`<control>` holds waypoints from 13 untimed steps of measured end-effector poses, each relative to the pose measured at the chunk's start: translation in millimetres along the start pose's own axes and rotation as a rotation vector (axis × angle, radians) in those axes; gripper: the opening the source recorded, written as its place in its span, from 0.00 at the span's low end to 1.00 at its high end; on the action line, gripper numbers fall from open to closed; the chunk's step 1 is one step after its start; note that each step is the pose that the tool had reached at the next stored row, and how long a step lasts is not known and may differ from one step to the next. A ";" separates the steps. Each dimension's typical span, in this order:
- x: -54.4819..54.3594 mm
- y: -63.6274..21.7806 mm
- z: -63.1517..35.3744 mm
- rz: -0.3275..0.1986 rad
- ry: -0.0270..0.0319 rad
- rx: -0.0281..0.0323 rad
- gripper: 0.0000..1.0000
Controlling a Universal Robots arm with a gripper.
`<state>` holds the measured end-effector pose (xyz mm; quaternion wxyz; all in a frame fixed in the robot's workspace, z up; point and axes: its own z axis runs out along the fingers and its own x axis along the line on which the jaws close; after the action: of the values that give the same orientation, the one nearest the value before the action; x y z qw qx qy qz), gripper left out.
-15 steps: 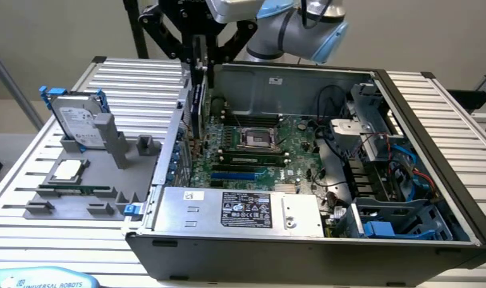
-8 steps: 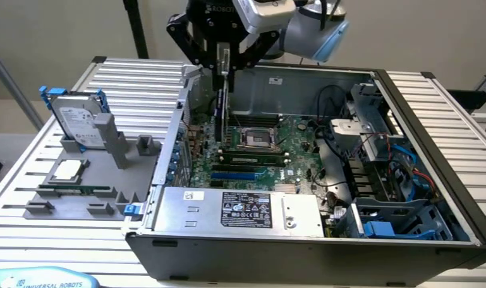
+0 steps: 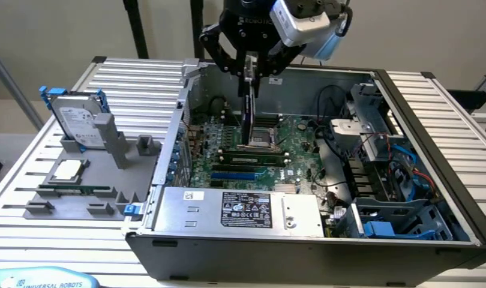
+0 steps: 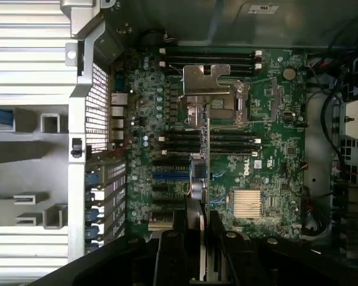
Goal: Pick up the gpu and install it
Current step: 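Pick up the gpu and move the gpu toward the slot, then insert the gpu into the slot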
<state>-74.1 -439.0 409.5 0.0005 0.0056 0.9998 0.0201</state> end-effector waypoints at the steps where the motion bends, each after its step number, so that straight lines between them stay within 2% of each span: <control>1: -4.5 0.3 1.8 0.000 0.0000 0.0000 0.27; 3: -10.8 0.4 5.6 0.000 0.0000 -0.0001 0.27; 6: -11.3 0.4 8.5 0.000 0.0001 0.0020 0.27; 13: -11.3 0.4 8.6 0.000 0.0000 0.0019 0.27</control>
<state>-62.9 -438.4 400.9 0.0005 0.0056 0.9998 0.0192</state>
